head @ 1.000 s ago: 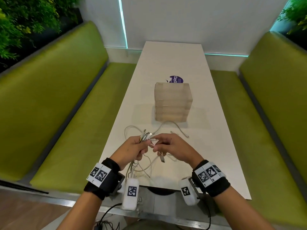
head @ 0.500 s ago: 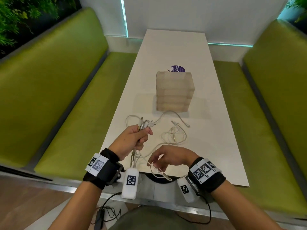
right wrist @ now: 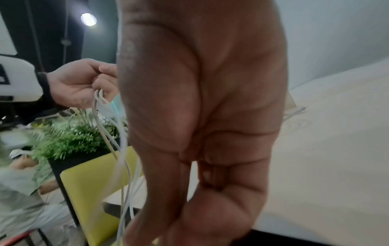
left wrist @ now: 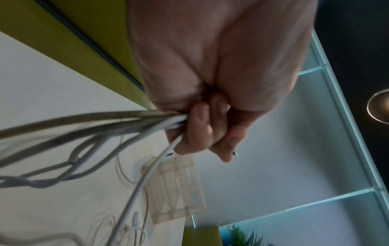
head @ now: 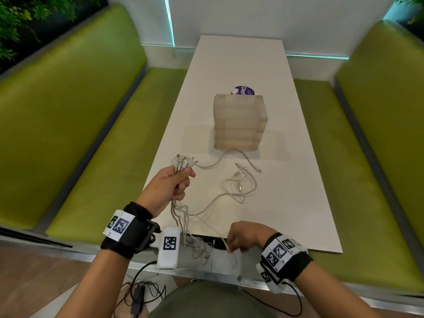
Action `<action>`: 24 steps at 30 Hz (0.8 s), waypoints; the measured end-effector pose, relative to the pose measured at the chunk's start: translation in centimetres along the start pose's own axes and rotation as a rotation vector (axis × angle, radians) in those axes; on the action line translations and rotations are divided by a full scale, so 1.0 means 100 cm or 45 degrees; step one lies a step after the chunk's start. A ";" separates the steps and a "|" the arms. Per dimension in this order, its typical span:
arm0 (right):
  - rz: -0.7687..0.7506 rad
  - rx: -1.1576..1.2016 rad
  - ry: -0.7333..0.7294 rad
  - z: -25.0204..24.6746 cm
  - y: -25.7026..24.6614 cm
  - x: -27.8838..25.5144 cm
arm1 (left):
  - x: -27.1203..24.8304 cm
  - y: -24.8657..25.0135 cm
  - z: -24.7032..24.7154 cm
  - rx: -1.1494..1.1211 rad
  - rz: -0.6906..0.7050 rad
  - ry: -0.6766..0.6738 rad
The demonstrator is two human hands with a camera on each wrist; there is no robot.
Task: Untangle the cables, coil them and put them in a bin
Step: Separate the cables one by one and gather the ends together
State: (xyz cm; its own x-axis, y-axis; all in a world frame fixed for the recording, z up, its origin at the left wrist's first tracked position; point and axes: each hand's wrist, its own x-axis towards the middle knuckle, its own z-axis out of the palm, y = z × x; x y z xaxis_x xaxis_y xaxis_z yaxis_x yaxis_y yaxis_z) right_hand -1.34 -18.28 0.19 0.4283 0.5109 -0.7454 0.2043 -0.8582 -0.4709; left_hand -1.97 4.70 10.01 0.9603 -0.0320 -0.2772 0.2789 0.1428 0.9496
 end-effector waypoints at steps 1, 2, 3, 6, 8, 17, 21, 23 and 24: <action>0.028 -0.086 -0.023 -0.001 0.002 -0.002 | 0.000 0.001 -0.004 -0.019 0.002 0.020; 0.062 -0.150 -0.041 -0.001 0.003 -0.004 | -0.001 0.001 -0.007 -0.037 0.003 0.034; 0.101 -0.196 -0.057 -0.003 0.004 -0.006 | -0.001 0.002 -0.010 -0.052 0.004 0.046; 0.157 -0.199 -0.071 -0.007 0.009 -0.006 | -0.002 0.003 -0.013 -0.076 0.008 0.055; 0.121 -0.110 0.017 -0.012 0.012 -0.004 | -0.002 0.002 -0.012 -0.069 0.007 0.049; -0.216 0.194 0.190 -0.024 0.000 0.005 | -0.001 0.002 -0.003 -0.062 0.010 0.030; -0.294 0.162 0.104 -0.017 -0.012 0.007 | -0.001 0.006 -0.002 -0.157 0.020 0.046; -0.311 0.157 0.084 -0.012 -0.022 0.009 | -0.001 0.009 -0.002 -0.210 0.027 0.038; -0.320 0.168 0.084 -0.009 -0.027 0.010 | -0.001 0.011 -0.002 -0.229 0.031 0.034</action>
State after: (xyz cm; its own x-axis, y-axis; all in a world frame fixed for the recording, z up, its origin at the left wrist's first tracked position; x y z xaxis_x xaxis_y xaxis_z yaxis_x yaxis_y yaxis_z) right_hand -0.65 -15.49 1.20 0.4359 0.6989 -0.5670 0.1970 -0.6889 -0.6976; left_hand -1.73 5.02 11.00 0.9655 -0.0008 -0.2604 0.2471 0.3183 0.9152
